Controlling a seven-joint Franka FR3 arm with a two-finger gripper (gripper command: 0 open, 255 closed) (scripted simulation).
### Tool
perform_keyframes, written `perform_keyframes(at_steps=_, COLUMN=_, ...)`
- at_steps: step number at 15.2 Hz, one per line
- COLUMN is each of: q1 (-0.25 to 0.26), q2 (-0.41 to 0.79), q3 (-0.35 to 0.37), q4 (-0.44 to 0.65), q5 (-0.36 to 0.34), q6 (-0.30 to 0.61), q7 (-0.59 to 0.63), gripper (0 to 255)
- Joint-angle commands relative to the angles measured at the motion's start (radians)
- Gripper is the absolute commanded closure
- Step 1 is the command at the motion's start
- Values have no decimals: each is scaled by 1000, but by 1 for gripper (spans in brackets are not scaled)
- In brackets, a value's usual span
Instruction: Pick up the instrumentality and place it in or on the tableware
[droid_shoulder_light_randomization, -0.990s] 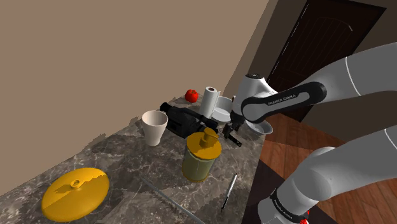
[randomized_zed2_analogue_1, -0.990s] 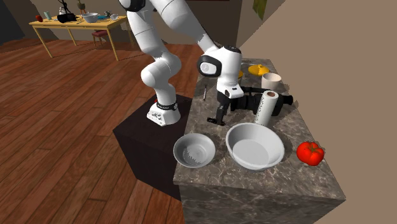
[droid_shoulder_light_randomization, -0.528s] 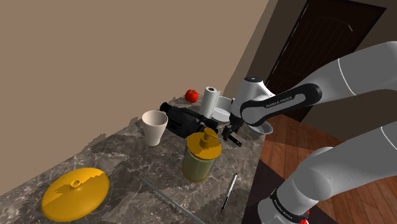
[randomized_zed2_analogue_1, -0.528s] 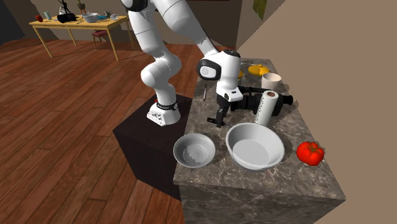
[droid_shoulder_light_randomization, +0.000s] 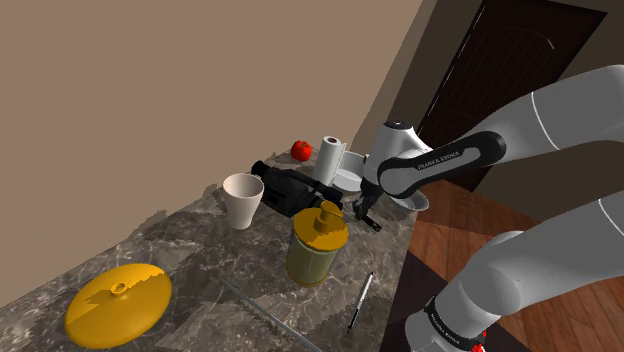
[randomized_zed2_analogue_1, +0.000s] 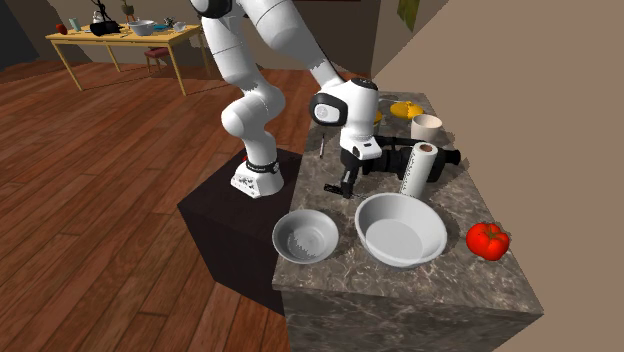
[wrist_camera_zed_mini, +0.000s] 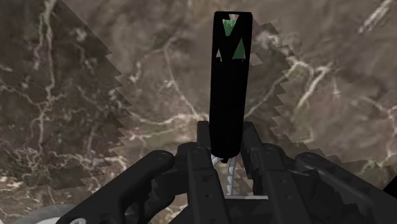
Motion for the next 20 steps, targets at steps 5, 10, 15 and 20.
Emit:
perform_keyframes(at_steps=5, q1=2, q2=-14, q3=-1, q4=4, q5=4, q6=-18, q7=-4, gripper=255)
perform_keyframes(at_steps=10, q1=11, q2=-77, q3=-4, q4=31, q5=20, q6=-108, q7=-21, gripper=255)
perform_keyframes(at_steps=15, q1=17, q2=-131, q3=-6, q4=65, q5=32, q6=-195, q7=-35, gripper=255)
perform_keyframes(at_steps=20, q1=21, q2=-175, q3=-7, q4=105, q5=42, q6=-279, q7=-47, gripper=255)
